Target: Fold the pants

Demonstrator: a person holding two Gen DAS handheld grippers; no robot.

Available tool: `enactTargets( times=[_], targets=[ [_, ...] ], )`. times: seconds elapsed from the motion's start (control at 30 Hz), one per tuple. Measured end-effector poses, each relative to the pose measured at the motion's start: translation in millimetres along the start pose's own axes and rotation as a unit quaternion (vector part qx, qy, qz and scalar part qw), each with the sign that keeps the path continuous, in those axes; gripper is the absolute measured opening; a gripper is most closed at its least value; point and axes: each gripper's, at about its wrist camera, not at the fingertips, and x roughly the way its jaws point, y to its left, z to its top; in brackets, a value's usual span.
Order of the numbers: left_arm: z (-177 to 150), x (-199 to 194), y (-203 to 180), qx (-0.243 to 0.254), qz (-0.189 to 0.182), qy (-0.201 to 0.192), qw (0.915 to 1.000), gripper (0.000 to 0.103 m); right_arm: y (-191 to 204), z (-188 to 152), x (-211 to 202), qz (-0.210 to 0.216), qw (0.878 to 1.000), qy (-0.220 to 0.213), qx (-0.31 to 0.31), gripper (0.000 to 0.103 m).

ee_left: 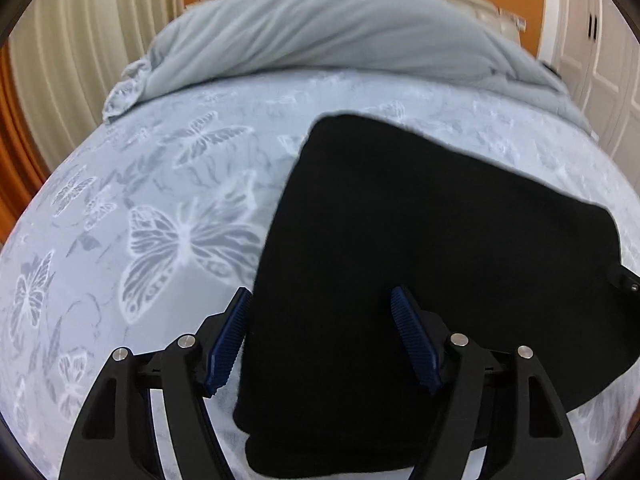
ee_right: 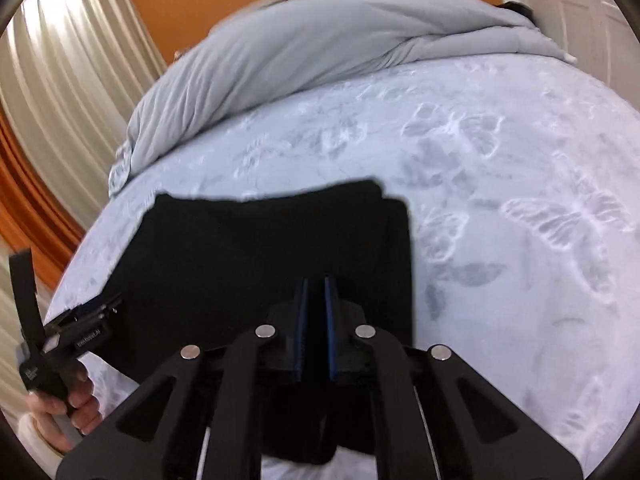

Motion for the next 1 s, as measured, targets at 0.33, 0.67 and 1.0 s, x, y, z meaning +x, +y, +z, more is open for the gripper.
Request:
enactTargets(
  times=[0.33, 0.67, 1.0],
  targets=[
    [12.8, -22.2, 22.1, -0.032, -0.026, -0.017, 0.999, 0.087, 10.8, 25.0, 42.2, -0.042, 0.997, 0.032, -0.057, 0.004],
    [-0.4, 3.6, -4.6, -0.003, -0.008, -0.005, 1.0, 0.089, -13.1, 35.5, 41.2, -0.053, 0.997, 0.007, -0.052, 0.014],
    [-13.9, -14.9, -6.9, 0.031, 0.034, -0.012, 0.9989, 0.088, 8.4, -25.7, -2.7, -0.018, 0.998, 0.005, -0.066, 0.014]
  ],
)
